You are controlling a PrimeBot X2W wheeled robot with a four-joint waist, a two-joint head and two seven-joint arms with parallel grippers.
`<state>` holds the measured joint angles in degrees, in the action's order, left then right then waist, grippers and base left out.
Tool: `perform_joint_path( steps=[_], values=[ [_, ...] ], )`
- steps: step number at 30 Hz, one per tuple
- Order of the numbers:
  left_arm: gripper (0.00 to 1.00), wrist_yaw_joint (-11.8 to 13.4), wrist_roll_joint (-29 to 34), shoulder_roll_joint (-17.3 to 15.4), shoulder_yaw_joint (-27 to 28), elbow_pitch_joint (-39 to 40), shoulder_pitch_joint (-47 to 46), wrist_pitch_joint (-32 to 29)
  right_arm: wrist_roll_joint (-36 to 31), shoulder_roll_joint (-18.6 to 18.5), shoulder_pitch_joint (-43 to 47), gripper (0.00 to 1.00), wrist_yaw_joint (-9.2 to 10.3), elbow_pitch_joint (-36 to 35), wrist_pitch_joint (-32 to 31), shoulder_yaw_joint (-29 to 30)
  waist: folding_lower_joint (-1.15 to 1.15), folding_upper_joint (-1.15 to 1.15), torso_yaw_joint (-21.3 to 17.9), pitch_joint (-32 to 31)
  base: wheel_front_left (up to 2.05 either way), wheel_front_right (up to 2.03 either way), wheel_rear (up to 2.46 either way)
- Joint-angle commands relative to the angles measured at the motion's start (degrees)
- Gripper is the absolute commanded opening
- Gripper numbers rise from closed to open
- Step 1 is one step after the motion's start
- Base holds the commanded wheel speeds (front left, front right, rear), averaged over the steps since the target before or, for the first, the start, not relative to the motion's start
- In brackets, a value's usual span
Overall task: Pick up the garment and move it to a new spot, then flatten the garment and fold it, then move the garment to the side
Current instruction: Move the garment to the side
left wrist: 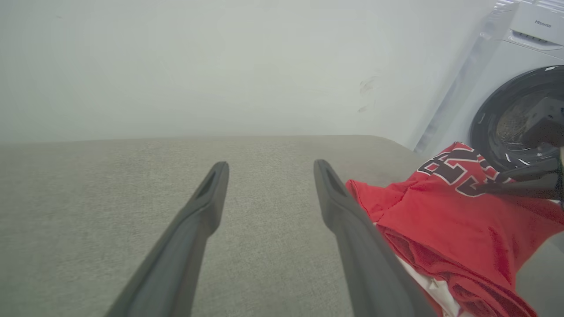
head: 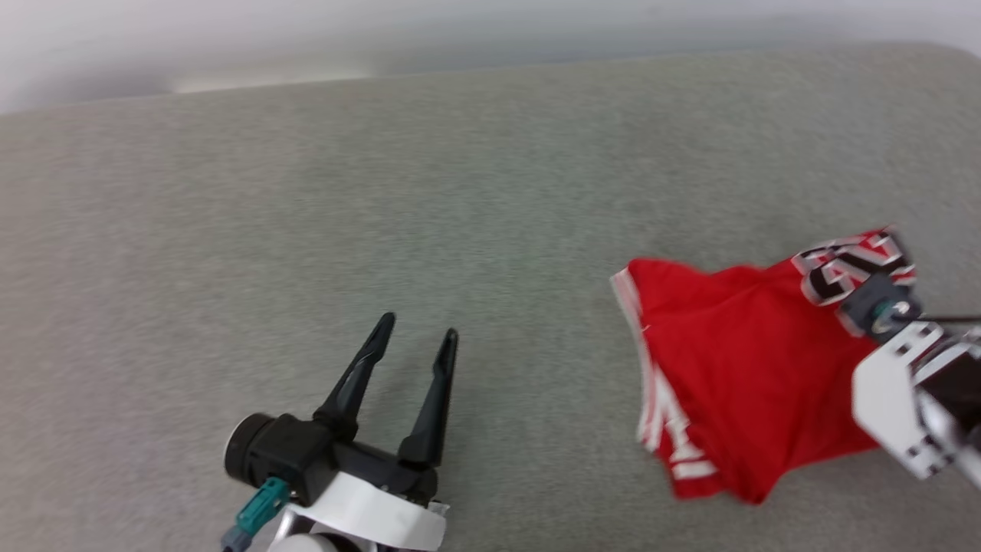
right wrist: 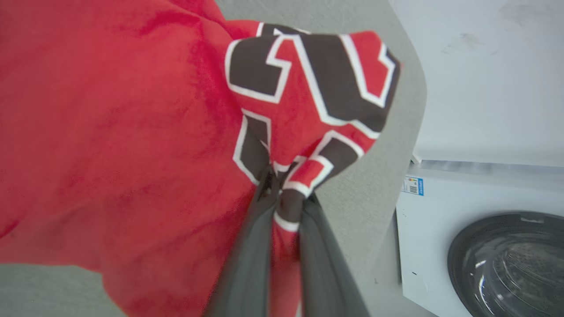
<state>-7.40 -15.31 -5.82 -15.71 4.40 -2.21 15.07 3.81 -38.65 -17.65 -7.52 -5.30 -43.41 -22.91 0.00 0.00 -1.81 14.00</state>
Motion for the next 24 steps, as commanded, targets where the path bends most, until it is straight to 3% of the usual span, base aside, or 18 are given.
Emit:
perform_joint_path(
  steps=[1,5,9,17,24],
  values=[
    [1.00,-0.1,0.6,0.2,-0.9,-0.1,-1.6,0.1,0.3,-3.0,-2.8,0.00,0.05,0.7,0.6,-0.8,0.00,0.00,-5.7,3.4,0.00,0.00,0.00],
    [1.00,-0.1,1.2,-0.7,-3.4,-0.2,-4.6,0.1,2.0,-8.3,-7.7,0.00,0.07,3.6,3.4,-2.2,0.00,0.00,-9.9,7.5,0.00,0.00,0.00],
    [1.00,-0.1,1.5,-2.1,-5.4,-0.1,-8.0,0.1,2.4,-11.3,-10.6,0.00,0.08,7.5,7.4,-1.0,0.00,0.00,-12.3,12.0,0.00,0.00,0.00],
    [1.00,-0.1,1.7,-4.8,-8.9,-0.1,-13.4,0.1,-0.3,-13.3,-13.3,0.00,0.08,16.9,17.9,4.4,0.00,0.00,-13.9,19.7,0.00,0.00,0.00],
    [1.00,-0.1,1.6,-6.5,-10.5,0.5,-16.4,0.1,-3.8,-12.0,-15.7,0.00,0.08,26.9,25.5,12.0,0.00,0.00,-12.5,23.3,0.00,0.00,0.00]
  ],
)
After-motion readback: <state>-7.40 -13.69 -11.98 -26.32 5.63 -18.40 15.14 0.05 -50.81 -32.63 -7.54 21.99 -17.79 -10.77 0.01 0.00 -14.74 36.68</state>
